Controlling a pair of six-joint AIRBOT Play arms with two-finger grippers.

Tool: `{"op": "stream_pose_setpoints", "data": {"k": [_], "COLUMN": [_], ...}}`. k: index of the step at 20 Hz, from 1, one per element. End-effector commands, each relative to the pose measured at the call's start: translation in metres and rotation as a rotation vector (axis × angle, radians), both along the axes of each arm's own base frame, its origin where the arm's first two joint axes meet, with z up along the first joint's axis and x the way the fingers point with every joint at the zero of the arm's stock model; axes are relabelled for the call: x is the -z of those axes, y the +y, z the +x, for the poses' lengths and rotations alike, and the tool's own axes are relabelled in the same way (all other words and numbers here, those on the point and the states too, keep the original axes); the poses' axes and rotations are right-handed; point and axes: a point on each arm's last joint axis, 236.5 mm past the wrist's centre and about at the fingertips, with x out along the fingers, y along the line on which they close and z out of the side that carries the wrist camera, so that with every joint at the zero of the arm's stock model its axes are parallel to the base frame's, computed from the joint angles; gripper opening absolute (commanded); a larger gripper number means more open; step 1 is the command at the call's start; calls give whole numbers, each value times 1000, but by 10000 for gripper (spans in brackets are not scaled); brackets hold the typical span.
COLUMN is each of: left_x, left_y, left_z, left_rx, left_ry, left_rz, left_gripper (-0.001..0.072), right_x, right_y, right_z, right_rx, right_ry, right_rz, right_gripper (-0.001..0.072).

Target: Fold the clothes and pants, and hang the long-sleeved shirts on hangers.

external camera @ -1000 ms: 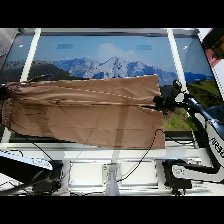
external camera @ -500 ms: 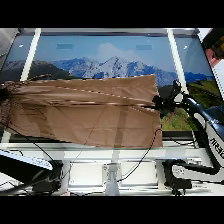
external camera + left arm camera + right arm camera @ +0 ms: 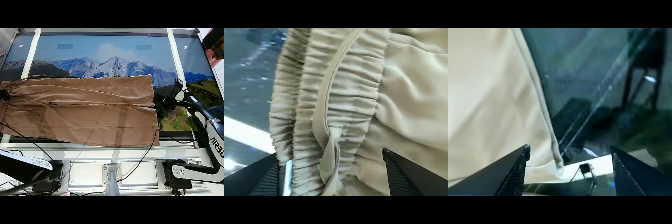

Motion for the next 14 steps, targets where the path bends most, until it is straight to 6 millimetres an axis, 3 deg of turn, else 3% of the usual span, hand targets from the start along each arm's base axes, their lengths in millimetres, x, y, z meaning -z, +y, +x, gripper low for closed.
{"op": "stream_pose_setpoints", "data": {"k": [1,5,9,10,12,14], "left_x": [-5,-43,-112,-132,-165,-195], "left_y": [-6,8,39,46,49,52], "left_z": [-4,-12,-44,-60,-88,-109], "left_rx": [1,7,17,10,-36,-102], "left_ry": [11,4,67,106,117,49], "left_rz": [-17,80,320,378,413,416], "left_gripper": [695,694,685,578,87,55], "right_x": [-29,-65,-113,-127,-164,-199], "right_y": [1,-7,-20,-26,-49,-74], "right_z": [24,39,52,55,61,59], "right_rx": [-11,-62,-101,-123,-127,-98], "right_ry": [-56,-69,-83,-94,-135,-159], "right_rz": [3,-56,-128,-169,-265,-317], "right_gripper": [595,594,590,590,585,470]}}
